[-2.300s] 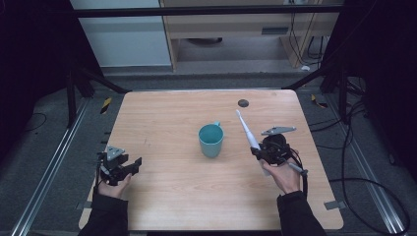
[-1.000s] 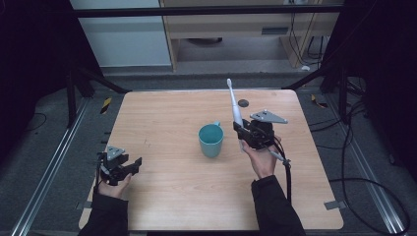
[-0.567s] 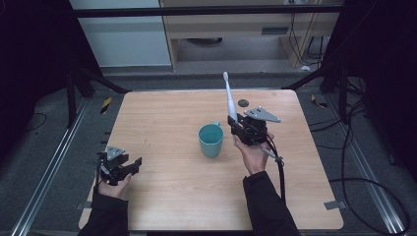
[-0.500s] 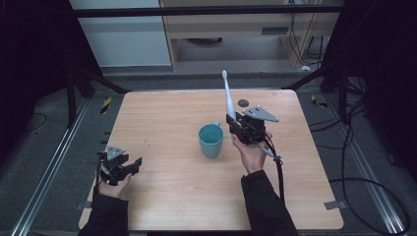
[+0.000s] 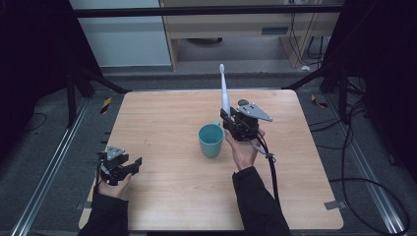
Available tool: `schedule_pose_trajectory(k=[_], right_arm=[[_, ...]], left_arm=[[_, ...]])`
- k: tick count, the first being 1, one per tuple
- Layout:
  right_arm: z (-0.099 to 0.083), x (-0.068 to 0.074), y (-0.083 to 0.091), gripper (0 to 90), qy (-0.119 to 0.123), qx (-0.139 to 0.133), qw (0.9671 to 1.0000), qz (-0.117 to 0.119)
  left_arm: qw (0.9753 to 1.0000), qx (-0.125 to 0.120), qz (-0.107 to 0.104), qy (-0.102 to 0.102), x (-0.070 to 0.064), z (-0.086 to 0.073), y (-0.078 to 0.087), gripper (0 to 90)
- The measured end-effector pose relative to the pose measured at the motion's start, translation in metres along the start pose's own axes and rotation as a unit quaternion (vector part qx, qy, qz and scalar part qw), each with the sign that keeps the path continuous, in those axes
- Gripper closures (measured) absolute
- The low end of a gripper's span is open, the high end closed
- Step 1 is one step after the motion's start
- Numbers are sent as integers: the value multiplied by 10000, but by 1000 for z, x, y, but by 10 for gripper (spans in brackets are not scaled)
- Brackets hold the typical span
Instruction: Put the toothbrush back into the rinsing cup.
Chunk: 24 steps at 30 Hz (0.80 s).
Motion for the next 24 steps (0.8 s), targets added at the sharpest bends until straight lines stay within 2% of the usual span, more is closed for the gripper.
schedule_pose_trajectory(k=[14, 24], right_arm=[[2, 23, -21, 665, -71, -159, 9998, -16], [-1, 32, -33, 665, -113, -209, 9997, 3]], left_arm=[[10000, -3, -8, 0, 0, 0, 0, 428], [10000, 0, -14, 0, 0, 0, -1, 427]])
Point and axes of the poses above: each handheld gripper's, and its own axes: y roughly backward along the jaws, z roughly out of its top, x roughly to its left, the point moved 5 cm from there along -y, roughly forward along the jaws, and after that the axes turned 15 degrees about x, right-handed, at the moved point
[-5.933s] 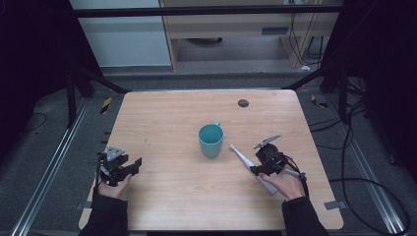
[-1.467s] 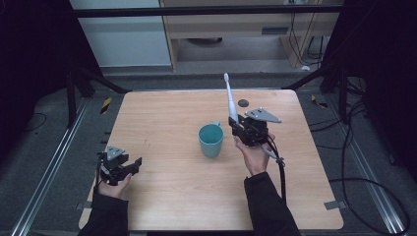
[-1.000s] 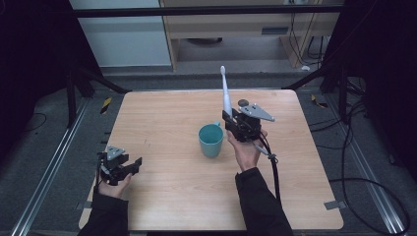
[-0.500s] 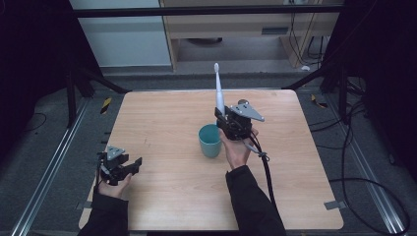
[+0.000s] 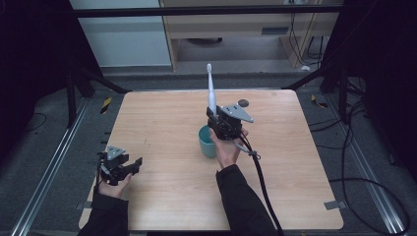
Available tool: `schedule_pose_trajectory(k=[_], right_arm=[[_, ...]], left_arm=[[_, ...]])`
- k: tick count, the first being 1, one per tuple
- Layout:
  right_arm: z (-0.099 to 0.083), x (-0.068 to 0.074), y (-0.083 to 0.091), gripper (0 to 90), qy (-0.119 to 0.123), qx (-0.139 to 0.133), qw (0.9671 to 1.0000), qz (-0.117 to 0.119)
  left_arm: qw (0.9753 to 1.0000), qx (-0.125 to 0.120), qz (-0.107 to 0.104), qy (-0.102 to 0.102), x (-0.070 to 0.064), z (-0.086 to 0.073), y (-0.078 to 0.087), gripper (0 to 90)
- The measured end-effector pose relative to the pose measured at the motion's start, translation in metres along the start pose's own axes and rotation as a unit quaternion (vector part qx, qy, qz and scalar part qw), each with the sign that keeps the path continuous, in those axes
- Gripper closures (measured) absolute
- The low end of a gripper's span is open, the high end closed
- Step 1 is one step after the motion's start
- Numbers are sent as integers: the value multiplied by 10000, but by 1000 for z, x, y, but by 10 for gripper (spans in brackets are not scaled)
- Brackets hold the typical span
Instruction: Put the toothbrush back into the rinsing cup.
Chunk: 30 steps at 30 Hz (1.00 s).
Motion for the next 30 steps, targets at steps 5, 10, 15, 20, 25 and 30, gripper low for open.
schedule_pose_trajectory(k=[5, 10, 15, 20, 25, 30], right_arm=[[-4, 1, -8, 665, 15, 21, 10000, -61], [-9, 1, -18, 665, 23, 103, 9999, -122], [-14, 2, -24, 665, 14, 211, 9997, -154], [-20, 2, -30, 664, 15, 302, 9993, -209], [-26, 6, -35, 664, 80, 400, 9988, -269], [-32, 8, -39, 664, 102, 492, 9982, -334]], left_arm=[[10000, 6, -5, -4, 0, 0, 0, 428], [10000, 6, -7, 0, 0, 0, 0, 428], [10000, 3, -6, 4, 0, 0, 0, 428], [10000, 6, -3, 0, 0, 0, -1, 428], [10000, -1, -2, 8, 1, 0, 0, 428], [10000, 3, -7, 2, 0, 0, 0, 427]])
Point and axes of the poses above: each handheld gripper's, and its own axes: y roughly backward along the jaws, z roughly out of its top, x roughly to its left, the point moved 5 cm from there along -y, roughly forward along the jaws, and after that the axes turned 15 degrees about x, right-handed, at the moved point
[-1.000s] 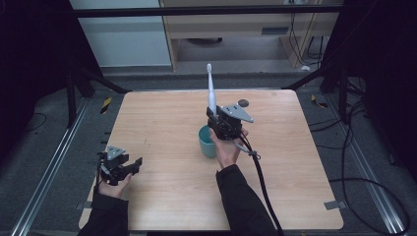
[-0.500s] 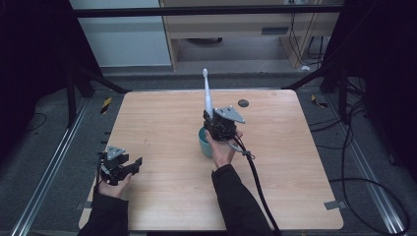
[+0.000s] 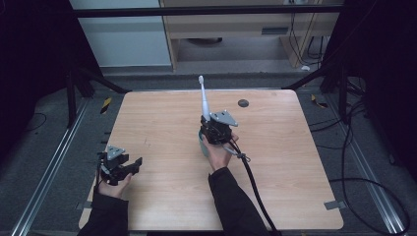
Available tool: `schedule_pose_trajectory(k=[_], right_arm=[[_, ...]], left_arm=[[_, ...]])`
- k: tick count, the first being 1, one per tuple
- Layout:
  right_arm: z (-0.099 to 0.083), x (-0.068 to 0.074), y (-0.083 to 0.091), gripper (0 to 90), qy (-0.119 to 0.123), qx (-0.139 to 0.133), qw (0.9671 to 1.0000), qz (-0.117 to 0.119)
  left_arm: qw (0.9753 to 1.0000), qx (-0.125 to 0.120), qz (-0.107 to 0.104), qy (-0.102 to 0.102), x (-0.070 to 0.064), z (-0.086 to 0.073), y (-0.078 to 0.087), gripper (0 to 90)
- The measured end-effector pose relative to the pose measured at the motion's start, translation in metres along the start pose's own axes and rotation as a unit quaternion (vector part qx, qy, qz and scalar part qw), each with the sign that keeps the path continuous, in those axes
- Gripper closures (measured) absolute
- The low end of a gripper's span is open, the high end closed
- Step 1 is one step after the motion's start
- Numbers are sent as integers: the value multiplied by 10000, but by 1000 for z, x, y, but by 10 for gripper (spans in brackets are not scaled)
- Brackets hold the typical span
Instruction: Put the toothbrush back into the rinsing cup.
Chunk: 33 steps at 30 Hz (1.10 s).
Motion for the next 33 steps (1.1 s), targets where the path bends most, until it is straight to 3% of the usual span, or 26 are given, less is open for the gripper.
schedule_pose_trajectory(k=[19, 27, 33], right_arm=[[-22, -6, -12, 660, 90, 591, 9981, -134], [-25, -7, -12, 654, 108, 729, 9972, -120], [-24, -8, -7, 597, 113, 624, 9980, -79]], left_arm=[[10000, 3, -2, 1, 0, 0, 0, 427], [10000, 7, -2, 3, 0, 0, 0, 427], [10000, 8, -1, -2, 0, 0, 0, 427]])
Point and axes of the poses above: each handheld gripper's, and its own axes: y roughly backward along the jaws, z roughly out of its top, x roughly to its left, the point moved 5 cm from there along -y, roughly forward along the jaws, and after that the axes turned 15 degrees about x, right-handed, at the moved point
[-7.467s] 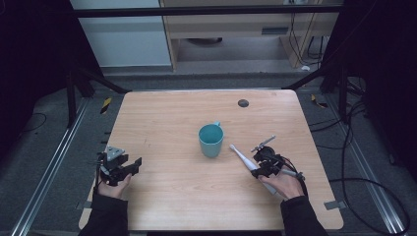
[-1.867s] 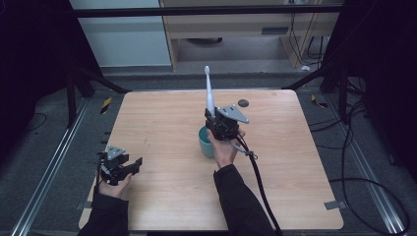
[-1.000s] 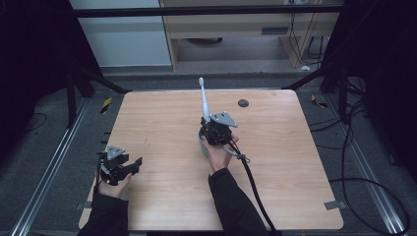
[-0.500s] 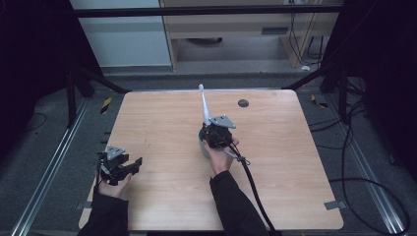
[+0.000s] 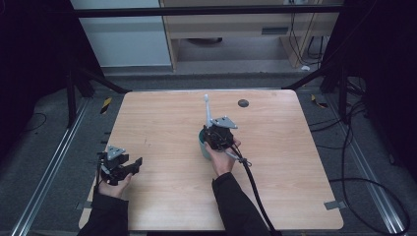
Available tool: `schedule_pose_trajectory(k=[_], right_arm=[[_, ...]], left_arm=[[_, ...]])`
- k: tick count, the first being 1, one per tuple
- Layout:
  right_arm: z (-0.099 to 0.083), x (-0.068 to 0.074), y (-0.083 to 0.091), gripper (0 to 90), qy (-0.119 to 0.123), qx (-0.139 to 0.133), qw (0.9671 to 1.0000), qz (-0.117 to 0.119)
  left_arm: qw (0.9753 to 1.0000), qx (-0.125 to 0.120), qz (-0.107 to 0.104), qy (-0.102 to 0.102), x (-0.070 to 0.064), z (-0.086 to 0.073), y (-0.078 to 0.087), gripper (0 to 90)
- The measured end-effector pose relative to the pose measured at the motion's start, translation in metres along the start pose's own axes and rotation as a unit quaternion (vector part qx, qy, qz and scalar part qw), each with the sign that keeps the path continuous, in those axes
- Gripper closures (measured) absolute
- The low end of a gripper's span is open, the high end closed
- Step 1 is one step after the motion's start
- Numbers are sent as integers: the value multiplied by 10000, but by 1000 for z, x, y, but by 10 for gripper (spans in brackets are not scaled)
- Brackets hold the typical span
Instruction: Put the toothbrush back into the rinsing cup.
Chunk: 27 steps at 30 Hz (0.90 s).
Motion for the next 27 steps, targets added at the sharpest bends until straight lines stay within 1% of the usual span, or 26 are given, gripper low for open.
schedule_pose_trajectory(k=[2, 5, 8, 9, 10, 11, 12, 13, 14, 16, 17, 18, 19, 20, 21, 22, 23, 25, 27], right_arm=[[2, -1, 5, 555, 19, -53, 10000, 57], [5, -2, 16, 451, 55, -182, 9997, 130], [7, -7, 25, 326, 71, -259, 9996, 110], [8, -10, 29, 295, 79, -284, 9995, 102], [8, -10, 29, 295, 79, -284, 9995, 102], [8, -14, 35, 261, 84, -342, 9993, 121], [8, -17, 39, 248, 94, -340, 9993, 134], [8, -17, 39, 248, 94, -340, 9993, 134], [7, -21, 45, 217, 116, -311, 9993, 171], [6, -24, 48, 211, 110, -301, 9993, 174], [5, -27, 54, 196, 125, -288, 9993, 209], [5, -27, 54, 196, 125, -288, 9993, 209], [5, -30, 57, 192, 140, -297, 9992, 221], [3, -34, 63, 184, 132, -293, 9991, 276], [3, -34, 63, 184, 132, -293, 9991, 276], [1, -36, 66, 180, 122, -274, 9991, 288], [-3, -41, 71, 174, 156, -255, 9992, 252], [-7, -47, 76, 169, 175, -227, 9994, 194], [-15, -54, 80, 166, 160, -157, 9995, 228]], left_arm=[[10000, -3, -1, 5, 0, 0, 0, 427], [10000, -4, 4, 4, 0, 0, 0, 427], [10000, -6, 8, -1, 0, 0, 0, 427], [10000, -7, 9, 3, 0, 0, 0, 427], [10000, -7, 9, 3, 0, 0, 0, 426], [10000, -3, 10, 6, 0, 0, 0, 426], [10000, -3, 10, 6, 0, 0, 0, 427], [10000, -2, 11, 6, 0, 0, 0, 427], [10000, -4, 18, 5, 0, 0, 0, 427], [10000, -4, 19, 3, 0, 0, 0, 427], [10000, -4, 21, 5, 0, 0, 0, 427], [10000, -7, 23, 5, 0, 0, 0, 427], [10000, -6, 26, 4, 0, 0, 0, 426], [10000, -4, 24, 10, 0, 0, 0, 426], [10000, -7, 28, 10, 0, 0, 0, 426], [10000, -6, 28, 10, 0, 0, 0, 426], [10000, -7, 29, 9, 0, 0, 0, 425], [10000, -7, 28, 8, 0, 0, 0, 425], [10000, 3, 27, 1, 0, -1, 0, 425]])
Point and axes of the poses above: each handheld gripper's, and its own axes: y roughly backward along the jaws, z roughly out of its top, x roughly to its left, the point moved 5 cm from there along -y, roughly forward along the jaws, and after that the axes turned 15 degrees about x, right-handed, at the moved point
